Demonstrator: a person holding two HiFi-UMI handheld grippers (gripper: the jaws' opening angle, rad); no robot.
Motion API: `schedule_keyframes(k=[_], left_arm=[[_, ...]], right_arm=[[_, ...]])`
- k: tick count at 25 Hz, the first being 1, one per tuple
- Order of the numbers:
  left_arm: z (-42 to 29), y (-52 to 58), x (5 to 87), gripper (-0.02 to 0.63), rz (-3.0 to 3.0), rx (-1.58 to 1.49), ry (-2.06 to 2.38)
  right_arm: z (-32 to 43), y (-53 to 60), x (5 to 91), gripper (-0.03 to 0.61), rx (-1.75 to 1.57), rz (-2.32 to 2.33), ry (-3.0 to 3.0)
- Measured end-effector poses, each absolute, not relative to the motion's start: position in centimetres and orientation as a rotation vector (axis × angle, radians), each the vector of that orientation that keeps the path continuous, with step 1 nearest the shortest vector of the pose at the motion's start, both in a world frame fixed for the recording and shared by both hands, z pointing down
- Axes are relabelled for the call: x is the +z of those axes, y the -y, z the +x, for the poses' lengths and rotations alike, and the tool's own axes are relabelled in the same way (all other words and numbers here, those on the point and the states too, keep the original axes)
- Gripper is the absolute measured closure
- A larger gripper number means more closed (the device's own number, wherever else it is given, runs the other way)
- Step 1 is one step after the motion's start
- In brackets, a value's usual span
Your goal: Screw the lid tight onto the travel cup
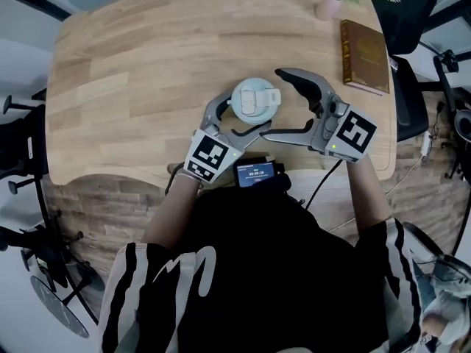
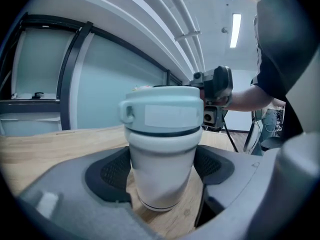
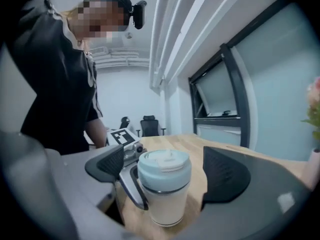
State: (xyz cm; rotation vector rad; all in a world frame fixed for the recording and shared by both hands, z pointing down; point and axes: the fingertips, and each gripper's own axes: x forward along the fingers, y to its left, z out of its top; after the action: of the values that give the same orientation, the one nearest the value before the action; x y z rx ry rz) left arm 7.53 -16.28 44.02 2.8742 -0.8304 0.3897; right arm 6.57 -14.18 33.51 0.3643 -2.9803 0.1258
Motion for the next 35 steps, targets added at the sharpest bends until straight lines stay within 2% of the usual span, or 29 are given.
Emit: schedule_keyframes(k=[4,8,20,35], left_arm=[[7.6,16.2,44.0,0.212,2.877,0.385,0.831],[7.6,16.3,44.0,0.212,2.88,0.375,0.83],[7.5,16.2,43.9,0.212,2.883,0.363,0.85],[7.3,16.3,43.9,0.212,2.868,0.344,0.908]], right_arm=[[4.8,13.7,34.8,0.104,0.048,0.03,2.874],[3.0,13.9,35.4,0.104,-0.003,-0.043,2.875],[2.8,14.3,35.1,0.144,-0.104,0.102,2.91],[2.9,15.0,35.0,0.146,-0.118,0.456,2.892]])
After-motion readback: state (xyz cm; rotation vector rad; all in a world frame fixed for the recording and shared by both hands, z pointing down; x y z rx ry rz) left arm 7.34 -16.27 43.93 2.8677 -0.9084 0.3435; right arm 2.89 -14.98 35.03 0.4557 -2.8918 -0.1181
